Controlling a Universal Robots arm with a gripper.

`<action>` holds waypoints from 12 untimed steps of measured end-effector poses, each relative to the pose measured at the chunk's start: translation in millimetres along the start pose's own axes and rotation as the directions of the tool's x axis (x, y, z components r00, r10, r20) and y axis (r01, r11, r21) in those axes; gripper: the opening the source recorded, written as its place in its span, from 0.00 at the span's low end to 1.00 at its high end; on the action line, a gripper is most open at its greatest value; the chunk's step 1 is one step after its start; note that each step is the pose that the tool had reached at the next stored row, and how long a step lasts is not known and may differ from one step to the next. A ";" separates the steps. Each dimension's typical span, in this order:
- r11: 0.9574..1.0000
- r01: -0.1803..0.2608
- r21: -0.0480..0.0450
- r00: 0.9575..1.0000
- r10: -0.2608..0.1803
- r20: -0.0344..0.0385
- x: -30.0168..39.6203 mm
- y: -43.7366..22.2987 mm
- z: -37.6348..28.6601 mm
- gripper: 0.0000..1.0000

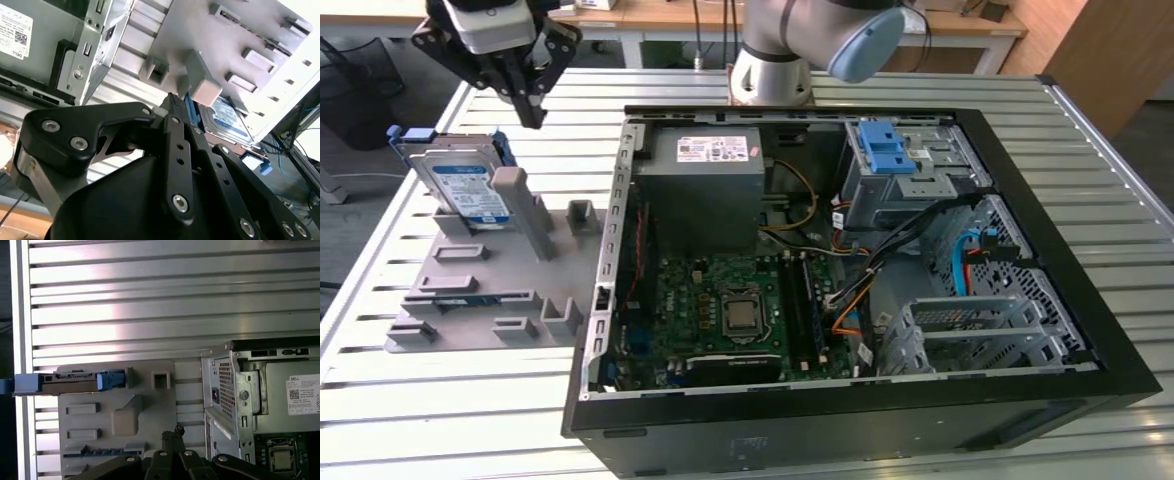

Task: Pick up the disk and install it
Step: 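Reach for the disk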

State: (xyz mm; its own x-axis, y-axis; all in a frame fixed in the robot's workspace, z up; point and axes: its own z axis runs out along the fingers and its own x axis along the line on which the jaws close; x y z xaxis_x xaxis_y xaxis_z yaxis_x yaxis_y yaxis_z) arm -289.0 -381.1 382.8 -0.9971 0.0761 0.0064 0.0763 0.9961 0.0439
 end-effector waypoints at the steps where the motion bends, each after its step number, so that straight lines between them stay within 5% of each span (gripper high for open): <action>1: 1.000 0.000 0.000 1.000 0.000 0.000 3.9 0.5 0.2 0.11; 7: 1.000 0.000 0.000 1.000 0.000 0.000 21.9 7.6 2.0 0.11; 12: 1.000 0.000 0.000 1.000 0.000 0.000 44.5 12.3 7.8 0.11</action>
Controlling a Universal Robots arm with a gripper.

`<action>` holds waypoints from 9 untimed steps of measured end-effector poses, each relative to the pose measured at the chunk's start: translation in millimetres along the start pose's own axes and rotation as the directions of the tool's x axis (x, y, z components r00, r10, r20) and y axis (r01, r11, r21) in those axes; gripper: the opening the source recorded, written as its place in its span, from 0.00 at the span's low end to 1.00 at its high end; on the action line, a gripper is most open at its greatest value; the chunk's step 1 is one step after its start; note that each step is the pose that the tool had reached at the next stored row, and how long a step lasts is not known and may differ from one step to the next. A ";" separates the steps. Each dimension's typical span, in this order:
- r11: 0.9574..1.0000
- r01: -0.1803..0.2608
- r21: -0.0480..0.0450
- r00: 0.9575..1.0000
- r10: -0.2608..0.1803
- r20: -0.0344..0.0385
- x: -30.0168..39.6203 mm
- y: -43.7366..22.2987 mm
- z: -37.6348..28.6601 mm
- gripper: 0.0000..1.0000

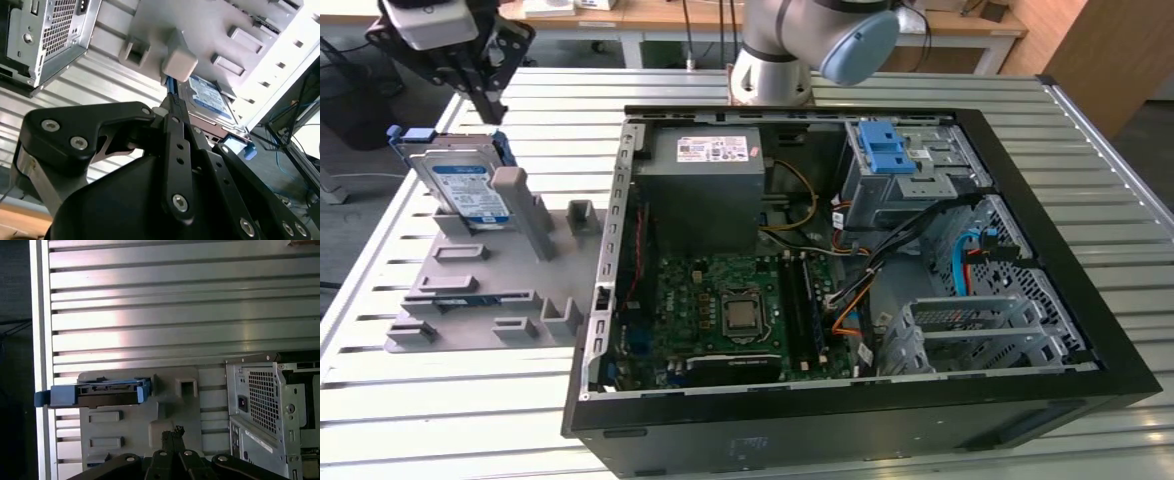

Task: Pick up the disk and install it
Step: 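Reach for the disk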

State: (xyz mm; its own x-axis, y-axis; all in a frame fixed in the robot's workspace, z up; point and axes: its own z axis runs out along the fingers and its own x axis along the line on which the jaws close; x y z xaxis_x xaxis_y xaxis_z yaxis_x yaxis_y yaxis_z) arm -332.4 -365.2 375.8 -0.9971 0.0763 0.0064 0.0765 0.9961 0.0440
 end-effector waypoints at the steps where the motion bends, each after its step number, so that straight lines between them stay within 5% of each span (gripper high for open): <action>1: 1.000 0.000 0.000 1.000 0.000 0.000 4.5 0.8 1.2 0.11; 9: 1.000 0.000 0.000 1.000 0.000 0.000 41.4 6.3 10.9 0.11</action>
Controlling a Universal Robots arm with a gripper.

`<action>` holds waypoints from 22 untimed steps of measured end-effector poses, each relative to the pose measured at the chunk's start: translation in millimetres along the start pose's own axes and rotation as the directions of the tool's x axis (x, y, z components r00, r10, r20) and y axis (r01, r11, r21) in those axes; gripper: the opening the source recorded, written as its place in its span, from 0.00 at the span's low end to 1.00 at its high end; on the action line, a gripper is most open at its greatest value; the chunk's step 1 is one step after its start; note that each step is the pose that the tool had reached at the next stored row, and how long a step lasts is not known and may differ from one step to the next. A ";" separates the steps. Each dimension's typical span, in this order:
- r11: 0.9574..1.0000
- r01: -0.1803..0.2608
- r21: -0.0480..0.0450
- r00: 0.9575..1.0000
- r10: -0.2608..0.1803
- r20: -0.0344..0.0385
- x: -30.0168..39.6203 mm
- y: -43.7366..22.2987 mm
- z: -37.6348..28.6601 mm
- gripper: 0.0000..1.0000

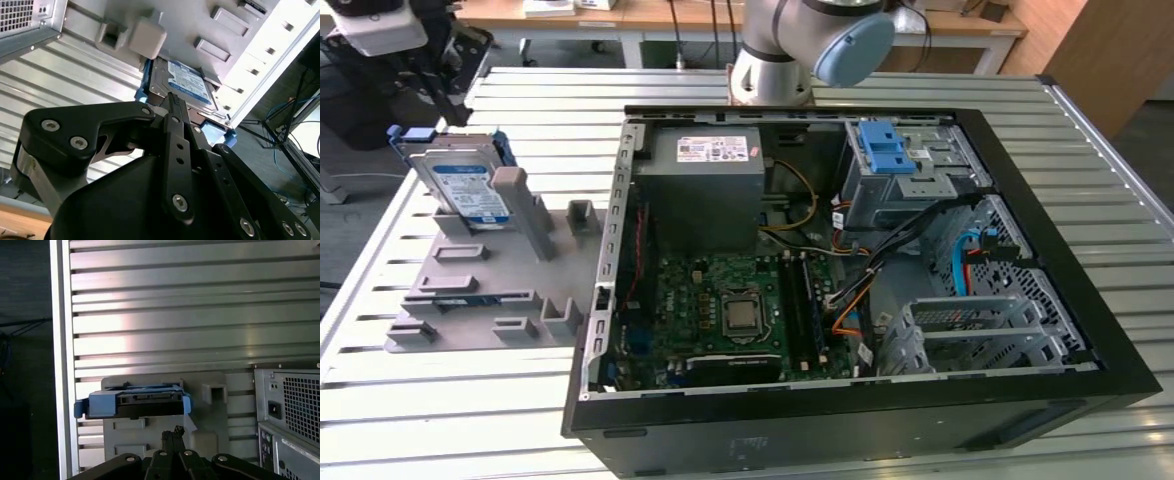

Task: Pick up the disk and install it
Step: 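Reach for the disk, then pick up the disk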

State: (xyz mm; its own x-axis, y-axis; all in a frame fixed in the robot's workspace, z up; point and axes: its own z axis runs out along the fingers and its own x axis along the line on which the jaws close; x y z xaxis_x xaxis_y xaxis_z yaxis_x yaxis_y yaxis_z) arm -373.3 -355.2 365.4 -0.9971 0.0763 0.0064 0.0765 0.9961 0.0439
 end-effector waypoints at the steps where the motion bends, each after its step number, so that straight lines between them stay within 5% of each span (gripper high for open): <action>1: 1.000 0.000 0.000 1.000 0.000 0.000 9.0 0.4 1.4 0.11; 6: 1.000 0.000 0.000 1.000 0.000 -0.003 38.1 4.6 4.1 0.11; 10: 1.000 0.000 0.001 1.000 0.000 -0.007 47.4 8.2 5.3 0.11; 22: 1.000 0.003 0.001 1.000 -0.003 -0.010 50.1 8.7 5.8 0.11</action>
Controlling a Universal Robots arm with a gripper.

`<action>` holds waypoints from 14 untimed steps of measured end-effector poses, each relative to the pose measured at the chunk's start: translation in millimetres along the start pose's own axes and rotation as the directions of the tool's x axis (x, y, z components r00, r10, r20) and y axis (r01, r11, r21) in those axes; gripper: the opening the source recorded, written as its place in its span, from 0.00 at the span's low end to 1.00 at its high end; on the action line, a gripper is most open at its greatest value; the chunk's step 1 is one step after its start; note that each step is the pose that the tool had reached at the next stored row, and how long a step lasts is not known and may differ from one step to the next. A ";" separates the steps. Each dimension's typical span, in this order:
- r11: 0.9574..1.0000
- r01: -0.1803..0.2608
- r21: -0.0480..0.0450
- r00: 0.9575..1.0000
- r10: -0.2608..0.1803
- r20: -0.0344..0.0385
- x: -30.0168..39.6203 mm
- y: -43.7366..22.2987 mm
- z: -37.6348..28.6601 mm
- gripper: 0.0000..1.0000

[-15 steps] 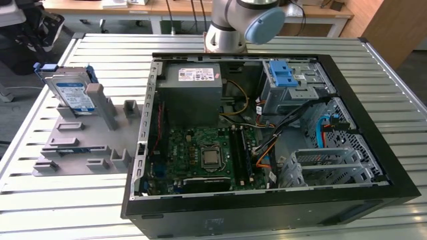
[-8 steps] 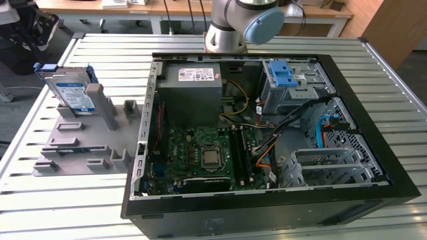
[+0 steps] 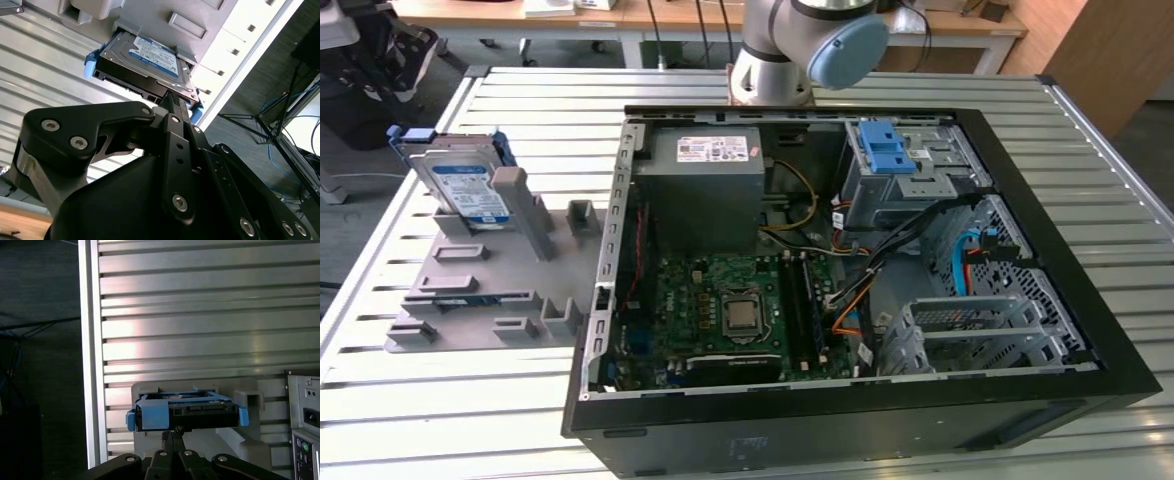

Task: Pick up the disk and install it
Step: 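Pick up the disk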

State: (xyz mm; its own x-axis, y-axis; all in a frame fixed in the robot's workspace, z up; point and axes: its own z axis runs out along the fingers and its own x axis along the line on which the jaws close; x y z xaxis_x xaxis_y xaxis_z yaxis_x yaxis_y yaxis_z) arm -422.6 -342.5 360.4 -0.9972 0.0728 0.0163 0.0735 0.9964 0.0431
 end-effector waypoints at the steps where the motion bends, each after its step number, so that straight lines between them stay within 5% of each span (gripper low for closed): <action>1: 1.000 0.002 0.000 1.000 -0.002 0.000 0.0 0.0 0.0 0.11; 14: 0.999 0.046 0.001 0.999 -0.046 -0.002 0.1 0.0 0.0 0.11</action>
State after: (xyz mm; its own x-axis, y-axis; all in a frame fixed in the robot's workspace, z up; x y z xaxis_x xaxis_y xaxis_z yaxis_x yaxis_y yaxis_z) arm -422.7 -342.5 360.3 -0.9995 0.0271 0.0162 0.0278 0.9987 0.0431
